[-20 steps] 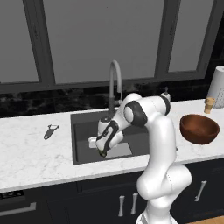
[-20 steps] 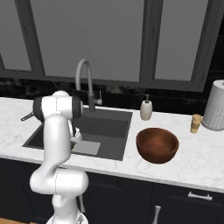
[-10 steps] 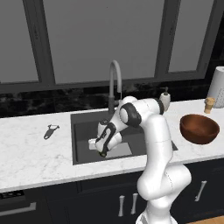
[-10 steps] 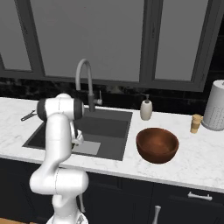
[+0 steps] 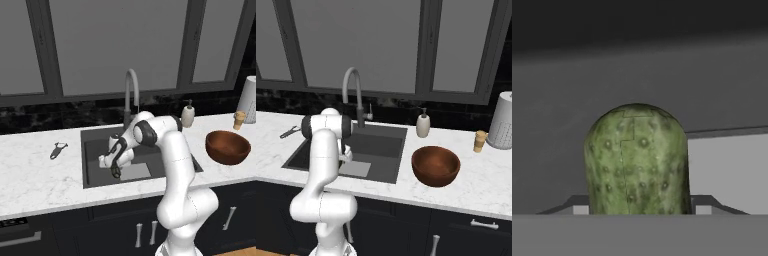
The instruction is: Pick the cucumber from the sink and place it in the bowl. Then pick the bowl and place it in the microwave. Then close the microwave door and press the start button.
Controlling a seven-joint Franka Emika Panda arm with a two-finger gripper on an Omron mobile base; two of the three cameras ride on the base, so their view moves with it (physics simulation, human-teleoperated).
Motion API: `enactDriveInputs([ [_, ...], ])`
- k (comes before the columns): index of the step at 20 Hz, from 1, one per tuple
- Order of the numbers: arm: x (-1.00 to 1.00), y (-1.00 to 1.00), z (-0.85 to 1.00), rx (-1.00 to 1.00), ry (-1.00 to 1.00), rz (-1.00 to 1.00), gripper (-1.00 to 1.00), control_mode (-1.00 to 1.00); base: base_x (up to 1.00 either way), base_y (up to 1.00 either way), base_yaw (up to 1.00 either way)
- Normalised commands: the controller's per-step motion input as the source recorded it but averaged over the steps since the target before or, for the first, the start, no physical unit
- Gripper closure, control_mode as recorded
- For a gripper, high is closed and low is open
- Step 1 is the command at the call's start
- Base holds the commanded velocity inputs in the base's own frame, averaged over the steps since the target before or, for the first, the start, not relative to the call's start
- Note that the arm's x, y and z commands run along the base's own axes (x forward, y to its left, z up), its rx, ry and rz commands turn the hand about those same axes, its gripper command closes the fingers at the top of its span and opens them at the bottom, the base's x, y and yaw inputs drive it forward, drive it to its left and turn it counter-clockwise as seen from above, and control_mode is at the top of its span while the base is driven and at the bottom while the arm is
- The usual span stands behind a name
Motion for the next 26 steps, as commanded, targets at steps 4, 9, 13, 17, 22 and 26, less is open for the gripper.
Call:
enactDriveInputs([
  [4,-0.18,0.0,0.14,0.01,0.01,0.0,1.0,-1.0,0.0,0.0,0.0],
  [9,-0.76,0.07,0.89,0.04,-0.01,-0.05,1.0,-1.0,0.0,0.0,0.0],
  [13,-0.82,0.04,1.0,0.02,0.0,-0.05,1.0,-1.0,0.0,0.0,0.0],
  [17,-0.87,0.0,1.0,0.1,0.0,-0.04,1.0,-1.0,0.0,0.0,0.0],
  [22,-0.41,0.0,1.0,0.03,-0.04,-0.08,1.0,-1.0,0.0,0.0,0.0],
  [26,-0.33,0.0,1.0,0.01,-0.05,-0.07,1.0,-1.0,0.0,0.0,0.0],
])
